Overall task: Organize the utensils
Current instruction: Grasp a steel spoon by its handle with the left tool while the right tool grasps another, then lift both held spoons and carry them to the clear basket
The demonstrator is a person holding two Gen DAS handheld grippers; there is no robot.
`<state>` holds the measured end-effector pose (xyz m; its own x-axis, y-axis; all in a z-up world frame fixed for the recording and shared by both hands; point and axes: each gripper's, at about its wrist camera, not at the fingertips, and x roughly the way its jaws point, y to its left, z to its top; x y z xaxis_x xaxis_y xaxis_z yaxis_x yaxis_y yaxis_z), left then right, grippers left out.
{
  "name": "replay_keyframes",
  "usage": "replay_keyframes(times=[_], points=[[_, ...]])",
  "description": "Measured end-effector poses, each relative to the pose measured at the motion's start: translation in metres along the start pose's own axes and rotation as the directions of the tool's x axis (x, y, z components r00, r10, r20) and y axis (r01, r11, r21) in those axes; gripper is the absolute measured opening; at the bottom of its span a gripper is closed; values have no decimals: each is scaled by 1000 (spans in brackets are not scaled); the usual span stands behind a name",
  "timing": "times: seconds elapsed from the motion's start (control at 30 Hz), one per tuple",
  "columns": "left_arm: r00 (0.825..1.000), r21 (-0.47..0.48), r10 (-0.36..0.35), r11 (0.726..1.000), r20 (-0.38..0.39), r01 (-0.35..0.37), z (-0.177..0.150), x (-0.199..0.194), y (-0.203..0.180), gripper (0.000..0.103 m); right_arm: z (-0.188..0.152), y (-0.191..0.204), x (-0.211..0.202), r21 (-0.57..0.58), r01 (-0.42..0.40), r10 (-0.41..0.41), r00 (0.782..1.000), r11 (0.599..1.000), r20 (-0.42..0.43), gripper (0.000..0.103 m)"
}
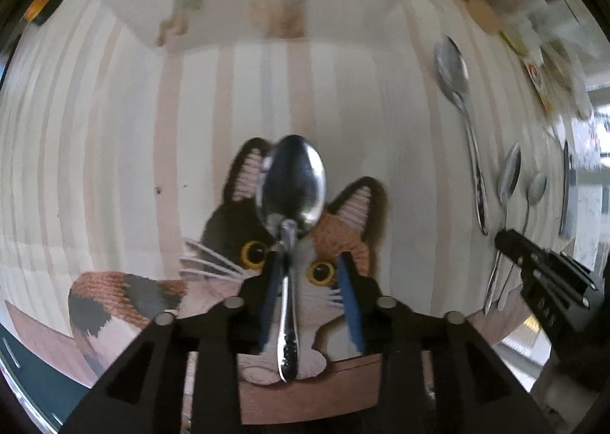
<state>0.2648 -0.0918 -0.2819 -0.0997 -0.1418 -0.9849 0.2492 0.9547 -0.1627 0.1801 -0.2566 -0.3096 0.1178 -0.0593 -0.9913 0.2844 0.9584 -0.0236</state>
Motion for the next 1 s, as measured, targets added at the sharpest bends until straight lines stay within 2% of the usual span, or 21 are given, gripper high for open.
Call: replay_keyframes(times=[0.03,0.13,0.3,0.33,0.4,0.53,0.57,0.63,0.8,1.0], points=[[1000,11,13,1000,0,-13,10,-2,-7,34,-6,1,-1,-8,-5,5,1000,1000,-10,8],[998,41,58,997,0,-58,11,-1,-19,34,-22,3,-2,-20,-25,24,999,999,-37,8],[997,58,79,995,-2,-79,16,0,-25,33,-37,5,-3,-6,-26,26,999,1000,-41,8],[995,53,97,994,3,-97,10,2,-42,30,-37,5,-3,8,-28,28,999,1000,-43,8],[988,54,155,986,29,-156,0,10,-46,25,-38,6,-4,29,-30,31,999,999,-45,8],[987,55,153,986,39,-155,3,10,-48,6,-38,-2,-5,29,-23,24,999,999,-43,8],[987,58,154,986,41,-156,2,10,-45,5,-39,-2,-5,25,-18,19,999,1000,-42,8],[985,71,164,983,45,-167,4,9,-45,4,-21,3,1,22,-11,12,999,1000,-43,8],[979,86,191,977,67,-196,1,6,-44,4,-23,2,-2,31,-19,20,999,999,-29,7],[969,102,215,968,125,-228,-3,-19,-40,4,-28,-8,-11,64,-70,71,997,995,-15,4]])
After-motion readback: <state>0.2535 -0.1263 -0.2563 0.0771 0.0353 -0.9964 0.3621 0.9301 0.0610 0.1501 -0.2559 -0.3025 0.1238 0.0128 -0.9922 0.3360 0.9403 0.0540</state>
